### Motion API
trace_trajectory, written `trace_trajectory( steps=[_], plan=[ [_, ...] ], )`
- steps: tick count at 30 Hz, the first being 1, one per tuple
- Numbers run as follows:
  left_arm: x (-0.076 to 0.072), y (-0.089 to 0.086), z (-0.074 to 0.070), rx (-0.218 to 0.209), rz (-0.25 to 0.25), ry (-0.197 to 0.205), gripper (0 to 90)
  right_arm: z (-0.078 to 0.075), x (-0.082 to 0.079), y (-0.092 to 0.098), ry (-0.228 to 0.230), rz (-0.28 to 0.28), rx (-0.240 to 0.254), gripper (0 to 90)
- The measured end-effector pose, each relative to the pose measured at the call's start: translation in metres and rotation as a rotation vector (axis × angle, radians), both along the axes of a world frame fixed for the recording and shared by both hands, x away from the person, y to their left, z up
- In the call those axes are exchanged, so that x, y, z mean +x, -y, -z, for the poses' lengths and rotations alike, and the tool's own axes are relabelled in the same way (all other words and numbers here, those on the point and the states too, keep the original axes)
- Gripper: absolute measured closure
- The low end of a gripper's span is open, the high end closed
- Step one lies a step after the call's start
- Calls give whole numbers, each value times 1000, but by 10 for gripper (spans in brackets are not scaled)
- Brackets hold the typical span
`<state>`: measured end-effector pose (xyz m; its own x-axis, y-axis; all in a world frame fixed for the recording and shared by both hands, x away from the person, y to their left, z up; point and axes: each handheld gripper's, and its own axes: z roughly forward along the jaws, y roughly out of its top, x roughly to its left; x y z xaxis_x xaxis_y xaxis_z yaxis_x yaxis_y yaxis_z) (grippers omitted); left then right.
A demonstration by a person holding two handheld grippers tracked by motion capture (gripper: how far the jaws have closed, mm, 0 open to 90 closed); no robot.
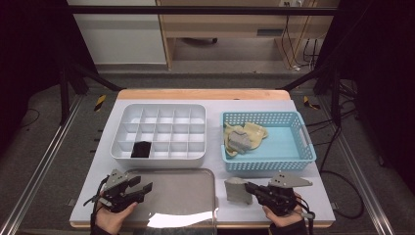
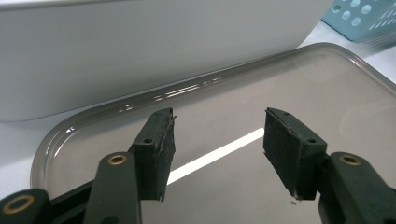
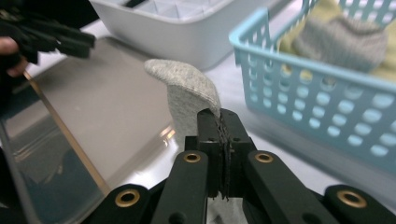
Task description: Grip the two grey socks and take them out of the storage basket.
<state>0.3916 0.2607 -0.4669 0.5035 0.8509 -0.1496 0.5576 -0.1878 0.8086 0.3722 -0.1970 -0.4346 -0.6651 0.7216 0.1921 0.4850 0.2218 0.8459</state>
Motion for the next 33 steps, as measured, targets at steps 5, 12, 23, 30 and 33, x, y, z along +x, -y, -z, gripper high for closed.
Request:
trace_trajectory(
  steps=[5, 12, 23, 30, 33],
  plan=[
    [1, 0, 1, 3, -1, -3, 422, 21, 10, -2, -54, 13, -38, 886],
    [0, 0, 0, 1, -2, -2, 422, 39, 18, -3, -70, 36, -78, 844],
    [1, -1, 0, -2, -7, -5, 421, 30, 17, 3, -7, 74, -63, 658],
    [1, -1, 1, -1, -6, -5, 420, 11, 15, 6, 42, 97, -36, 600],
    [2, -2, 1, -3, -9, -7, 420, 4, 20, 8, 61, 128, -28, 550]
  ],
)
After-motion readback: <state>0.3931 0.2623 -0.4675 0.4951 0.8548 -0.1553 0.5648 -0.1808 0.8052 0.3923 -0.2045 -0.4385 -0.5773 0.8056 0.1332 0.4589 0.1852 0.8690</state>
